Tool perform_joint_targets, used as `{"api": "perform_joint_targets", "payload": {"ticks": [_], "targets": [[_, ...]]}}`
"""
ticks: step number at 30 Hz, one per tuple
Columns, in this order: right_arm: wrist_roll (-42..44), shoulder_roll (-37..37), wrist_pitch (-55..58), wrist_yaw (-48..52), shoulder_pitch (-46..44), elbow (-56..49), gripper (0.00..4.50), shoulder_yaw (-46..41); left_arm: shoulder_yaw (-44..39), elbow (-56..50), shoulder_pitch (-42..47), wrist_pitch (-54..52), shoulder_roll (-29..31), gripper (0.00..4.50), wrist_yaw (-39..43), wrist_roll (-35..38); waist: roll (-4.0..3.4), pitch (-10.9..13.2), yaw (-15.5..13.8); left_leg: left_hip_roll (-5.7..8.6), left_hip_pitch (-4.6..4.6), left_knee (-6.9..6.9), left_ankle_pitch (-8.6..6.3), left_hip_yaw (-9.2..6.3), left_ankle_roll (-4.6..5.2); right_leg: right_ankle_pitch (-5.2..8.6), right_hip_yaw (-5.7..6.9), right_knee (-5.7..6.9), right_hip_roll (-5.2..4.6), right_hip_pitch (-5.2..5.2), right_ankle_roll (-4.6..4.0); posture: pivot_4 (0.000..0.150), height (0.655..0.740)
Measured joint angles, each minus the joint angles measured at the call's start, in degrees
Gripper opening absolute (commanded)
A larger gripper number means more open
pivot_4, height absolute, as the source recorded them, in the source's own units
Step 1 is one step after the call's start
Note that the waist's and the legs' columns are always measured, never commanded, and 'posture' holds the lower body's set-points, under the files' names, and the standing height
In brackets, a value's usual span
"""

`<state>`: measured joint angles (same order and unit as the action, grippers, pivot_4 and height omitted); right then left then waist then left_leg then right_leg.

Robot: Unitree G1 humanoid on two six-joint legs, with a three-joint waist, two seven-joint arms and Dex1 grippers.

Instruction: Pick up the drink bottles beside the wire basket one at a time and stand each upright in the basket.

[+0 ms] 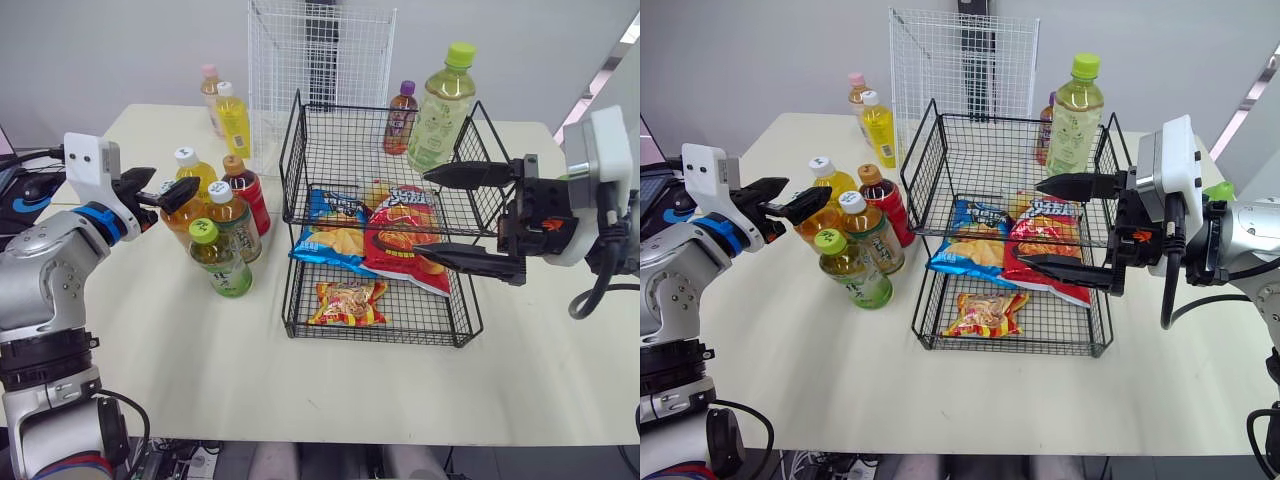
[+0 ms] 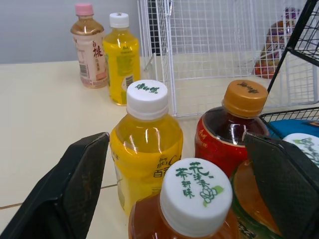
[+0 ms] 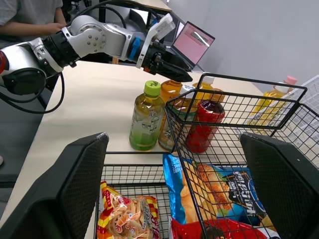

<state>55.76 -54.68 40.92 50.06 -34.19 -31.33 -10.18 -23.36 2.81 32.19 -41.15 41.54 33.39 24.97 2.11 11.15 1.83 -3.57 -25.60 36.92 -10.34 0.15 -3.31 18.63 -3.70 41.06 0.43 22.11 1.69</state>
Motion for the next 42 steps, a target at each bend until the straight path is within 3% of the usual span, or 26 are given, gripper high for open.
{"api": "perform_joint_targets", "payload": {"ticks": [1, 4, 12, 22, 28, 33, 35, 38, 42], "targets": [[0.00, 0.00, 0.00, -0.05, 0.00, 0.00, 4.50, 0.00, 0.27, -0.02, 0.00, 0.08, 0.00, 4.45, -0.29, 0.00, 0.00, 0.00, 0.00, 0.00, 0.00, 0.00, 0.00, 0.00, 0.00, 0.00, 0.00, 0.00, 0.00, 0.00, 0.00, 0.150, 0.7360], [0.00, 0.00, 0.00, -0.11, 0.00, 0.00, 4.50, 0.00, 0.59, -0.12, -0.15, 0.08, -0.04, 3.84, -0.76, 0.02, 0.00, 0.00, -0.04, 0.01, 0.00, 0.01, 0.00, 0.01, 0.00, 0.00, -0.01, 0.00, -0.01, 0.00, 0.00, 0.150, 0.7360], [0.00, 0.02, 0.00, -0.11, 0.00, 0.04, 4.50, -0.01, 0.84, -2.53, -1.34, -1.33, -0.30, 1.36, -2.51, 0.53, 0.00, 0.00, -0.03, 0.01, 0.00, 0.00, 0.00, 0.01, 0.00, 0.00, -0.01, 0.00, -0.01, 0.00, 0.00, 0.150, 0.7360], [-0.04, 0.04, -0.19, -0.25, 0.25, 0.02, 4.50, -1.46, -0.41, -5.25, -3.31, -4.82, 2.24, 1.39, -1.34, 3.19, 0.01, 0.01, -0.02, 0.00, -0.01, -0.03, 0.00, 0.01, 0.00, 0.00, -0.01, -0.03, -0.01, 0.01, 0.00, 0.150, 0.7360], [0.10, -0.08, -0.11, -0.73, 1.86, -0.05, 4.50, -3.47, -4.13, -6.58, -2.58, -12.17, 13.67, 1.39, 7.58, 11.45, 0.24, 0.16, 0.04, -0.08, -0.13, -0.04, 0.00, -0.05, -0.01, 0.00, 0.07, -0.04, 0.05, 0.16, -0.01, 0.150, 0.7360], [0.92, -0.53, 0.16, -1.88, 2.98, -0.70, 4.50, -6.02, -3.71, -0.95, 9.72, -13.74, 24.09, 1.39, 15.02, 15.22, 0.26, 0.17, -0.29, 0.01, -0.15, -0.02, 0.00, -0.03, -0.01, 0.01, 0.09, -0.11, 0.00, 0.13, 0.00, 0.150, 0.7360], [1.36, -1.06, 0.65, -2.38, 3.61, -0.62, 4.50, -7.14, 0.51, 4.64, 18.62, -13.71, 26.26, 1.39, 18.59, 15.13, 0.27, 0.18, -0.46, 0.02, -0.16, 0.01, 0.00, -0.05, -0.01, 0.01, 0.12, -0.13, 0.03, 0.11, 0.00, 0.150, 0.7360], [1.24, -2.06, 0.98, -2.92, 3.22, 0.80, 4.50, -8.43, 8.89, 11.23, 32.92, -13.43, 26.29, 1.39, 24.42, 14.05, 0.28, 0.18, -0.62, 0.04, -0.20, 0.04, 0.00, -0.03, 0.00, 0.01, 0.11, -0.17, 0.04, 0.11, 0.01, 0.150, 0.7360], [0.86, -2.56, 1.17, -5.06, 4.28, 0.55, 4.50, -9.87, 19.02, 21.35, 48.38, -11.02, 21.73, 1.39, 32.75, 9.50, 0.26, 0.18, -0.59, 0.01, -0.22, -0.01, 0.00, 0.03, 0.00, 0.02, 0.05, -0.16, 0.12, 0.20, 0.00, 0.150, 0.7360]]}}
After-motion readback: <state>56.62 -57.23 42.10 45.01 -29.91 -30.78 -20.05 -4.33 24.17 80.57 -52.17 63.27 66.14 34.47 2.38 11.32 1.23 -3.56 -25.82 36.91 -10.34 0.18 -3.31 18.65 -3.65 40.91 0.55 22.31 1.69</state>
